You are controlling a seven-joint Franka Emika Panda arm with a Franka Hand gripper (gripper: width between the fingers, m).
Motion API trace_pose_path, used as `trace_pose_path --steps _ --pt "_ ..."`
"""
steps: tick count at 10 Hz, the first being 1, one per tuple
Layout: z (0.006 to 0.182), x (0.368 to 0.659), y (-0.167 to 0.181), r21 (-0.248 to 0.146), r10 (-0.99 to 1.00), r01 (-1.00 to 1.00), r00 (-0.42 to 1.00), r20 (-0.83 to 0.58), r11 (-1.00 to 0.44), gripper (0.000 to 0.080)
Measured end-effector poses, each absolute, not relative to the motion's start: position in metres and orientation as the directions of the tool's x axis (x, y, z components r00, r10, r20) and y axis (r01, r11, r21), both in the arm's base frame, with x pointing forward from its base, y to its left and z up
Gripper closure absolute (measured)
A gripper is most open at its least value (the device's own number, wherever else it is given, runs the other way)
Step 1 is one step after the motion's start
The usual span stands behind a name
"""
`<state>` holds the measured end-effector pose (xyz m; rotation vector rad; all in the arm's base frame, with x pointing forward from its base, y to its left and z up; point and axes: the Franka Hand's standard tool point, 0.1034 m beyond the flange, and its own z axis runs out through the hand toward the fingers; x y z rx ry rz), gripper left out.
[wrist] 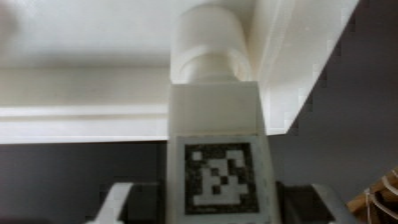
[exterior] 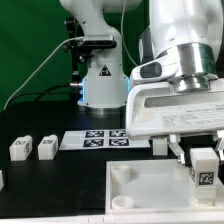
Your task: Assemble one leg
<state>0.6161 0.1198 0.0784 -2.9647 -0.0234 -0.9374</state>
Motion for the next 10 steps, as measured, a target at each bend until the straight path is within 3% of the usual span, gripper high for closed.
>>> trace_pose_path --steps 1,3,10 --pt "0.0777 0.6156 0.1198 -0.026 0.005 0.024 0.82 0.572 -0.999 0.039" --pt "0.0773 0.6155 0.1197 -0.026 0.006 0.025 0.821 0.571 -0.999 0.0168" --pt "0.0777 0.6153 0.1195 -0.024 0.008 0.027 0.823 0.568 -0.999 0.0151"
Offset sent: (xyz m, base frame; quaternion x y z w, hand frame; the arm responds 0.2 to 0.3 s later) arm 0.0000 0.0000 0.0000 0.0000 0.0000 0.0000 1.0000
